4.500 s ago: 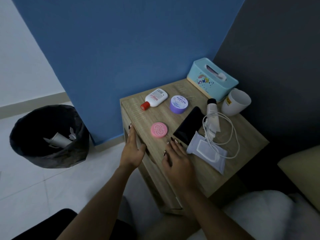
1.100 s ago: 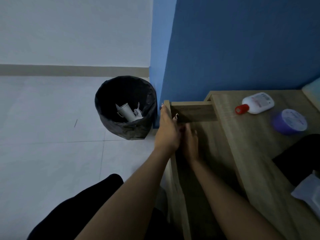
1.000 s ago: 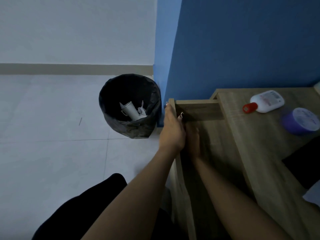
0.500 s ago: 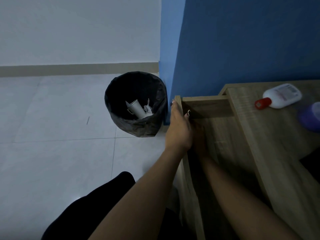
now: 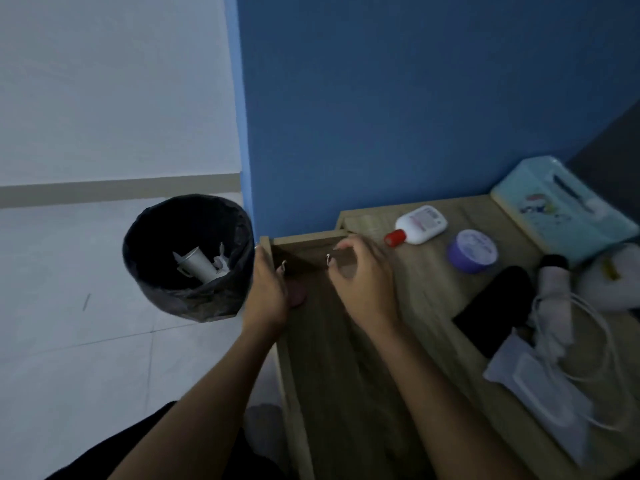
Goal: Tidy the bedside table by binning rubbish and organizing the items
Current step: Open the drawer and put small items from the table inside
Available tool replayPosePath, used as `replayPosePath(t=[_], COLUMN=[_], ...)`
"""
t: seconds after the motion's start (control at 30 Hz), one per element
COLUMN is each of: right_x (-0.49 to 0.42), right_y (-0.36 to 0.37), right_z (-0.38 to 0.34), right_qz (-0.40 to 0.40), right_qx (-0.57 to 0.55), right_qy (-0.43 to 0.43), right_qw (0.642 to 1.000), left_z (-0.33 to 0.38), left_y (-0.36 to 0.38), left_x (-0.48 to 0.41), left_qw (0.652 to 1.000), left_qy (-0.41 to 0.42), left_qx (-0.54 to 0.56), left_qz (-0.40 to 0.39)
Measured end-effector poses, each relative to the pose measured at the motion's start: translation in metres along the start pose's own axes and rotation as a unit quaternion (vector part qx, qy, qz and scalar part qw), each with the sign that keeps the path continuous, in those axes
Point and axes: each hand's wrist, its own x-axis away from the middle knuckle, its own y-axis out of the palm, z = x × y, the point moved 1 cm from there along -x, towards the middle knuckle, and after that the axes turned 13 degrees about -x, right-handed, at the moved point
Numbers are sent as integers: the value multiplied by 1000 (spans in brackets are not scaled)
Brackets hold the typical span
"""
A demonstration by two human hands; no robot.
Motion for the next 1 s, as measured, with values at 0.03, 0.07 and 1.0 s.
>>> replayPosePath(t=[0.03, 0.07, 1.0], right_x=[-5, -11, -32], right_y=[-17, -33, -106], right_z=[-1, 3, 40], right_qz=[38, 75, 184], right_qx=[7, 19, 59], right_qy=[-8, -12, 126], right_qw=[999, 997, 973], left_z=[-3, -6, -10], left_y=[1, 1, 5], left_x=[0, 0, -2], left_qw=[1000, 1000, 1000], left_qy=[6, 10, 17], left_qx=[-7, -12, -16], left_qz=[0, -4, 3])
